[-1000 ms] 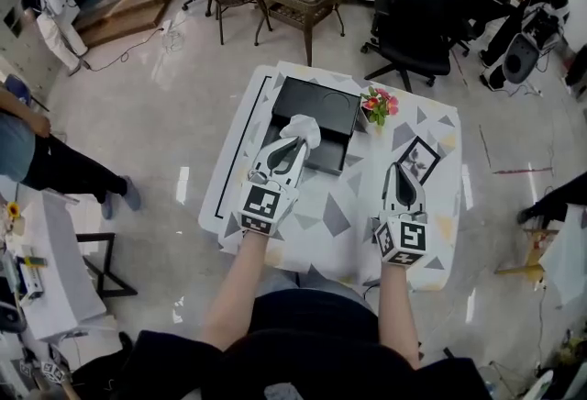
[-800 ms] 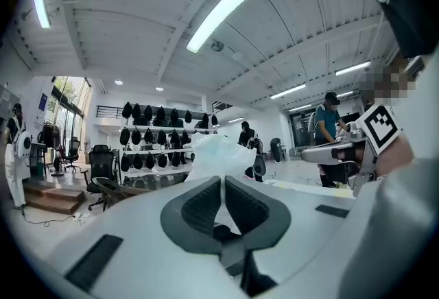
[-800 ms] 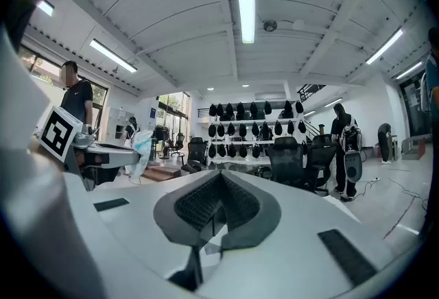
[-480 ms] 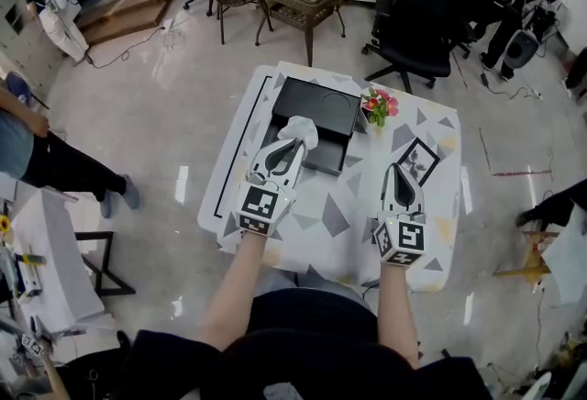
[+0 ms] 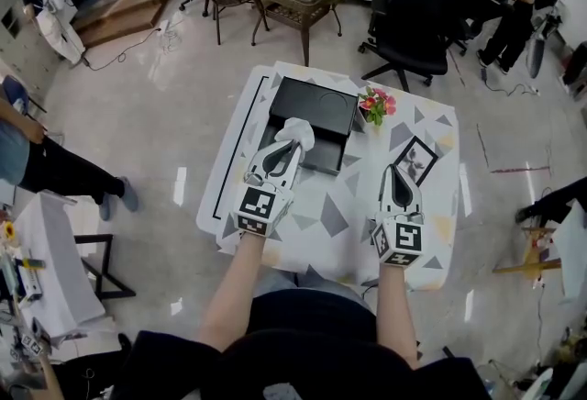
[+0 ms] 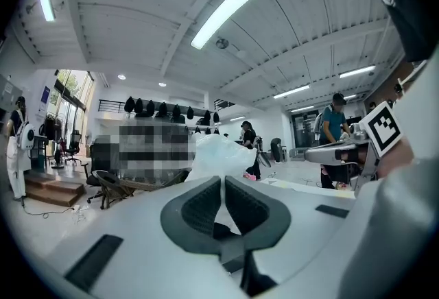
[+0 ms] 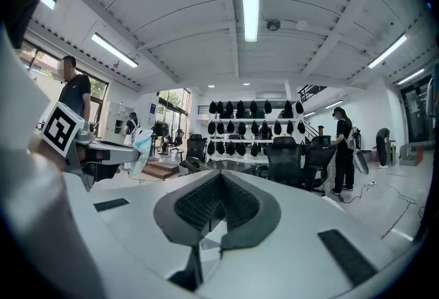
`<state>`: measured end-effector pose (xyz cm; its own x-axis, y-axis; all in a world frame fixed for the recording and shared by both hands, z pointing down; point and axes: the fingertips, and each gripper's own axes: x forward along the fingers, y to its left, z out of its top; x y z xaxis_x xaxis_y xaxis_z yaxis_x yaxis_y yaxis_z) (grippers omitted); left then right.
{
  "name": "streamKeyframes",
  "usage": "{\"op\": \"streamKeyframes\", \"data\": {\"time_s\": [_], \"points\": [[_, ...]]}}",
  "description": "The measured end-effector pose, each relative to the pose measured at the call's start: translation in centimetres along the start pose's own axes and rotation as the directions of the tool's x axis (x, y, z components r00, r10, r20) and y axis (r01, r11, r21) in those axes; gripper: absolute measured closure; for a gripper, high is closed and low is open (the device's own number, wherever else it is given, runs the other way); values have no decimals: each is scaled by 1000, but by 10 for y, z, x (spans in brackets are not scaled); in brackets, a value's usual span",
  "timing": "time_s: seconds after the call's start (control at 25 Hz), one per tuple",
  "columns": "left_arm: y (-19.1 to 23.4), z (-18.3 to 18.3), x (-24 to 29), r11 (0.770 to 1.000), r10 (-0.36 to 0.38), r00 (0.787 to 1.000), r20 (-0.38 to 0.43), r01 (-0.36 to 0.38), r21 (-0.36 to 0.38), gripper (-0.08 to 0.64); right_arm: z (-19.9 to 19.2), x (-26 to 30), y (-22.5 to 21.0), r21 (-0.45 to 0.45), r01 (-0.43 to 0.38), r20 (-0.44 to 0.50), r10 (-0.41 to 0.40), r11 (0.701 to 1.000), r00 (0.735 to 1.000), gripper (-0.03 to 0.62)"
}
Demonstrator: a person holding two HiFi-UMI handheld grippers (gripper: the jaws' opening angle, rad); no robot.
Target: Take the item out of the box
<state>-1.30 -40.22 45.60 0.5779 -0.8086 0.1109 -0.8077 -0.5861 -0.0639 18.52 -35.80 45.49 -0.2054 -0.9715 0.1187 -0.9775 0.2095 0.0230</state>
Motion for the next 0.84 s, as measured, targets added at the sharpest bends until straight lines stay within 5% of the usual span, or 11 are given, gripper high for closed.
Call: {"op": "streamKeyframes", "data": {"time_s": [0.84], "points": [[0,-4,-7,1000,-6,1000,-11,6,-12,526,-2,-4,7,4,-1,-9,1,1000,1000,591]]}}
